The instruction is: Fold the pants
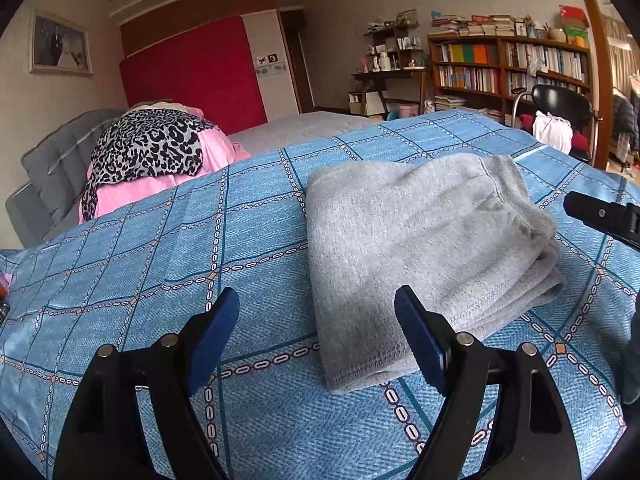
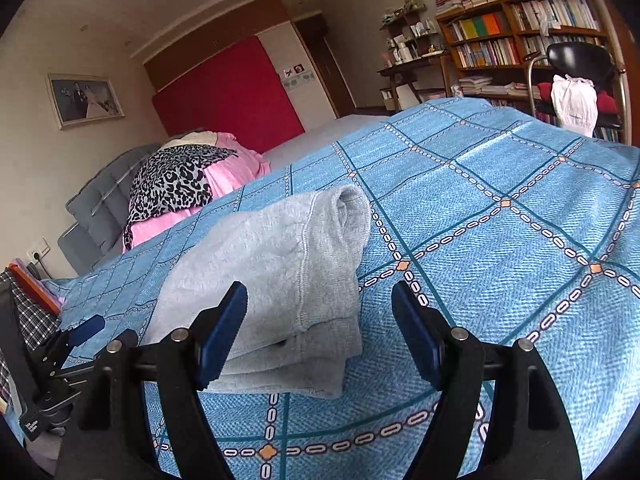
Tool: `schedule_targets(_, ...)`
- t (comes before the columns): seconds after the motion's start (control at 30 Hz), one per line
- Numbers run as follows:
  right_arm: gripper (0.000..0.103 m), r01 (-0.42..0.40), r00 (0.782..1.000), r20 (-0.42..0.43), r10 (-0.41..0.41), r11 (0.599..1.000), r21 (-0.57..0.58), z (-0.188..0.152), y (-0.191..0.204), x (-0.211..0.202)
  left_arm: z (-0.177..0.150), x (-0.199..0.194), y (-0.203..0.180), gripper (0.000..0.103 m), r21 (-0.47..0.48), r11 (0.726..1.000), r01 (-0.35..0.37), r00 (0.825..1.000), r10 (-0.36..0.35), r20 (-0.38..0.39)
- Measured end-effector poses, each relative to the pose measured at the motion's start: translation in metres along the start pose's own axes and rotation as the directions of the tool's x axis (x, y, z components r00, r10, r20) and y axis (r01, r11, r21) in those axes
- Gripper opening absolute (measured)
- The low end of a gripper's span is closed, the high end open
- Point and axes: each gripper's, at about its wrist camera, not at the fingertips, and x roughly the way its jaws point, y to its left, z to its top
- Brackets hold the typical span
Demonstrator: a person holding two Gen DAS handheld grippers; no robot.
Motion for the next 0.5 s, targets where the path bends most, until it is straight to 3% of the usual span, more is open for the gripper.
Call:
schedule_targets(0.17, 0.094, 0.041, 0.999, 0.014, -0.04, 0.993, -0.112, -0.002, 0.024, -0.002, -0.001, -0.005, 0.0, 0.081, -0.013, 1.0, -0.003, 1.0, 0.004, 0.007)
schedule_targets(0.3, 0.098, 0.038, 0.999, 0.037, -0.032, 0.982, -0.186, -0.006, 0.039, -0.006, -0.003, -0.007, -0.001, 0.082, -0.005, 1.0, -0.011, 1.0, 0.011, 0.015)
schedule_targets(0.5, 0.1, 0.107, 0.993, 0.074, -0.089, 0.951, -0.29, -0.014, 0.06, -0.007, -0.003, -0.008, -0.006, 0.085, 0.01, 1.0, -0.022, 1.0, 0.021, 0.023)
